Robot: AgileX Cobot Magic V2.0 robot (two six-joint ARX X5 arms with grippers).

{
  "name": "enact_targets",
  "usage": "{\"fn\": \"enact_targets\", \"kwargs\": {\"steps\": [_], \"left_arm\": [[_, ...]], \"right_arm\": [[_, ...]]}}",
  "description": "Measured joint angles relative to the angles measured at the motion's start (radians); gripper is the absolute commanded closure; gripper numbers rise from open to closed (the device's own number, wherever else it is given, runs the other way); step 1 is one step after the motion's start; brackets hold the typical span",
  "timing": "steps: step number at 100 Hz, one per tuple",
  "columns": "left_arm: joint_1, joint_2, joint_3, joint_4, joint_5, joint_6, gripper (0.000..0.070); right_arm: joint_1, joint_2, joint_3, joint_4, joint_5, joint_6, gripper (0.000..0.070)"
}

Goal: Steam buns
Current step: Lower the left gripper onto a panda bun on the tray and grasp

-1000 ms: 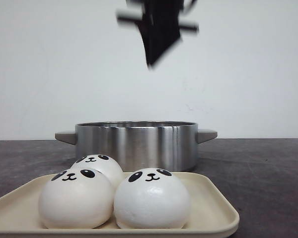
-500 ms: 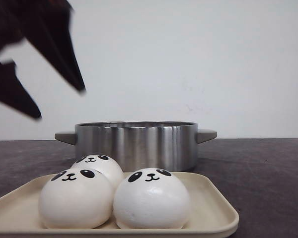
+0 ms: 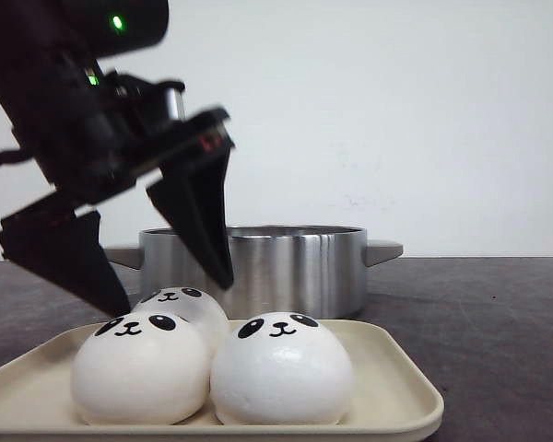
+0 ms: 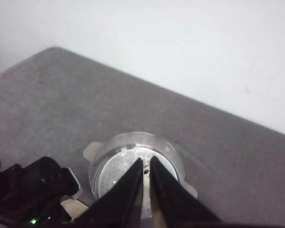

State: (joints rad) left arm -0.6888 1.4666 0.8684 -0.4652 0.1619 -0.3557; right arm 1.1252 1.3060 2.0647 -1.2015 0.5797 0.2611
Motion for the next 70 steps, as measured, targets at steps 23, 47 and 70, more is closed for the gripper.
{"fn": "enact_targets", "kwargs": {"steps": [23,47,70], "left_arm": [[0.0,0.049,0.0,0.007,-0.011,-0.003,0.0113],[0.0,0.056,0.0,0.018,-0.055,-0.016,0.0391],[0.0,0.057,0.0,0.047,-0.059,-0.04,0.0683]], "right_arm": [[0.0,0.0,0.0,-0.006,0.0,0.009,0.0685],[0.0,0.0,0.0,-0.031,0.0,0.009,0.0685],[0.0,0.0,0.0,-0.042,0.0,0.009,0.0685]]}}
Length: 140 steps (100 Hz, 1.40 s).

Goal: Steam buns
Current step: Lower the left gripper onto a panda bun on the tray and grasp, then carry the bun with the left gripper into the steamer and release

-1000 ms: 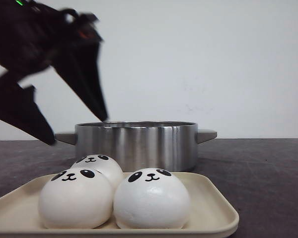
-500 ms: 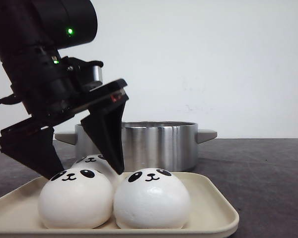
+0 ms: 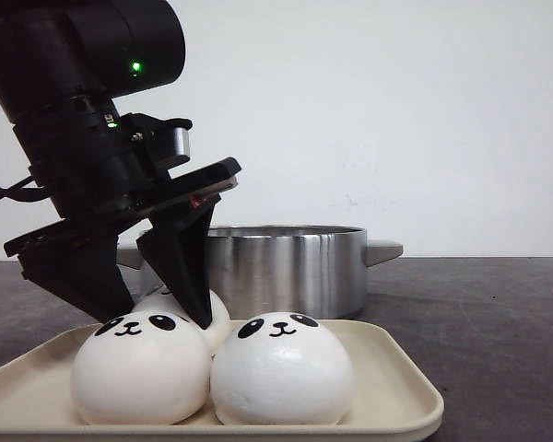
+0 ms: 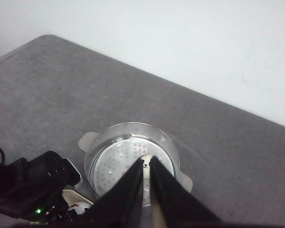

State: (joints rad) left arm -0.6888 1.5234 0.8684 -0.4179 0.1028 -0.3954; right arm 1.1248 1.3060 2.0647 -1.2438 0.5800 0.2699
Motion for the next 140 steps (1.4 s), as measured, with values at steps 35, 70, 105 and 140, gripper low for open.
{"fn": "enact_targets", "kwargs": {"steps": [35,70,105,140], "left_arm": [[0.0,-0.006,0.0,-0.029,0.027,-0.008,0.069],[-0.045,-0.32,-0.002,-0.038,0.031,-0.032,0.069],[0.016,-0.424,0.07,-0.007,-0.053,-0.053,0.069],[0.138,-0.047,0.316,-0.005,-0.054,0.044,0.069]], "right_arm": [[0.003,0.0,0.0,-0.002,0.0,0.0,0.0685],[0.007,0.0,0.0,-0.001,0.0,0.0,0.0685],[0.007,0.0,0.0,0.031,-0.004,0.0,0.0685],[0.007,0.0,0.0,0.045,-0.004,-0.003,0.0685]]}}
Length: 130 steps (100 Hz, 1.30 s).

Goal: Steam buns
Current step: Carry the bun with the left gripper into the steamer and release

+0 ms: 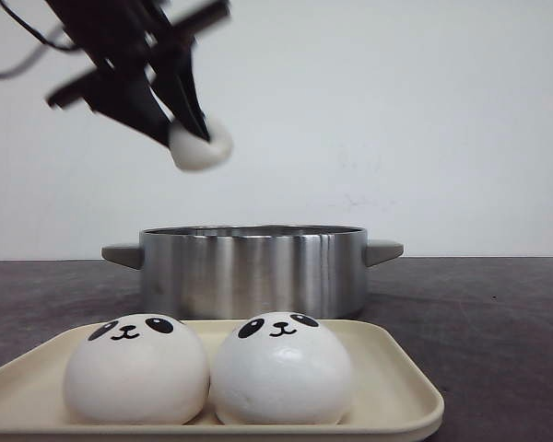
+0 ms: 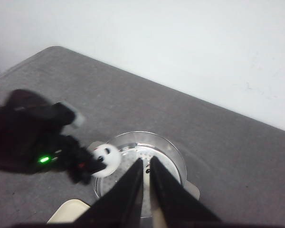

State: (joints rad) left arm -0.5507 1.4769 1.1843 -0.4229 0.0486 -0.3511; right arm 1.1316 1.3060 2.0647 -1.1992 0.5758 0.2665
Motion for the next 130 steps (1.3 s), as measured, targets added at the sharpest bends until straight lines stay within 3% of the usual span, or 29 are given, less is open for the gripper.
{"fn": "enact_targets", "kwargs": {"steps": [32,66,74,86,93,130], "left_arm": [[0.013,0.315,0.226,-0.005,0.0,0.039,0.069],[0.024,0.432,0.247,-0.011,-0.002,0.043,0.0656],[0.032,0.432,0.247,-0.006,-0.007,0.044,0.0566],[0.043,0.432,0.247,-0.004,-0.055,0.045,0.033],[0.049,0.432,0.247,-0.003,-0.071,0.045,0.0261],[0.055,0.432,0.251,-0.011,-0.072,0.045,0.0253]], "right_arm": [[0.0,0.0,0.0,0.0,0.0,0.0,0.0685],[0.0,0.0,0.0,-0.002,0.0,0.0,0.0685],[0.0,0.0,0.0,-0.003,0.0,0.0,0.0685],[0.0,0.0,0.0,-0.006,0.0,0.0,0.0685],[0.0,0.0,0.0,-0.006,0.0,0.0,0.0685],[0.0,0.0,-0.026,-0.024,0.023,0.0,0.0685]]}}
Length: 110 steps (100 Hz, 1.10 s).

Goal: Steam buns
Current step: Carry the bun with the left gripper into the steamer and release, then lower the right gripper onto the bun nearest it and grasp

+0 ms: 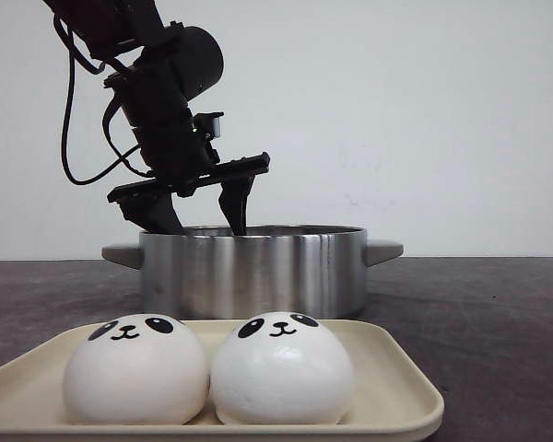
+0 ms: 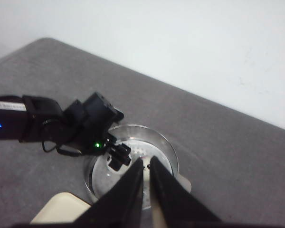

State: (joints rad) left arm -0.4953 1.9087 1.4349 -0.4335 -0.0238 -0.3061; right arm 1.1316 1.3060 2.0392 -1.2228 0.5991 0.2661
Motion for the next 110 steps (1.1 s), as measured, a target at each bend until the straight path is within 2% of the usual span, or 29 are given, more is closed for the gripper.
{"fn": "enact_targets", "kwargs": {"steps": [24,41,52,70,79,85,87,94,100,104,105,110], "left_arm": [[0.0,-0.026,0.003,-0.032,0.0,0.008,0.0267],[0.0,-0.177,0.004,-0.087,-0.005,0.035,0.0267],[0.0,-0.299,0.006,-0.167,-0.005,0.045,0.0267],[-0.023,-0.478,0.007,-0.323,-0.005,0.057,0.0267],[-0.05,-0.571,0.007,-0.389,-0.004,0.085,0.0267],[-0.067,-0.632,0.007,-0.419,-0.004,0.098,0.0267],[-0.072,-0.653,0.007,-0.425,-0.004,0.102,0.0267],[-0.09,-0.715,0.007,-0.439,-0.004,0.111,0.0267],[-0.107,-0.763,0.007,-0.444,-0.004,0.117,0.0267],[-0.119,-0.794,0.007,-0.447,-0.004,0.119,0.0267],[-0.121,-0.802,0.007,-0.448,-0.004,0.121,0.0267],[-0.135,-0.838,0.007,-0.45,-0.004,0.124,0.0267]], "right_arm": [[-0.008,-0.002,-0.122,0.023,0.046,0.0,0.0685],[-0.068,-0.002,-0.314,0.101,0.019,0.025,0.0685],[-0.14,-0.002,-0.481,0.208,-0.094,0.095,0.0685],[-0.214,0.01,-0.789,0.417,-0.396,0.241,0.0685],[-0.206,0.033,-0.897,0.454,-0.528,0.311,0.0684],[-0.194,0.051,-0.942,0.447,-0.569,0.353,0.0677],[-0.188,0.056,-0.951,0.443,-0.574,0.367,0.0661],[-0.161,0.076,-0.957,0.427,-0.577,0.401,0.0504],[-0.142,0.084,-0.957,0.431,-0.577,0.42,0.03],[-0.126,0.09,-0.957,0.431,-0.576,0.426,0.0212],[-0.122,0.091,-0.957,0.431,-0.576,0.428,0.0192],[-0.101,0.099,-0.957,0.431,-0.576,0.439,0.0188]]}}
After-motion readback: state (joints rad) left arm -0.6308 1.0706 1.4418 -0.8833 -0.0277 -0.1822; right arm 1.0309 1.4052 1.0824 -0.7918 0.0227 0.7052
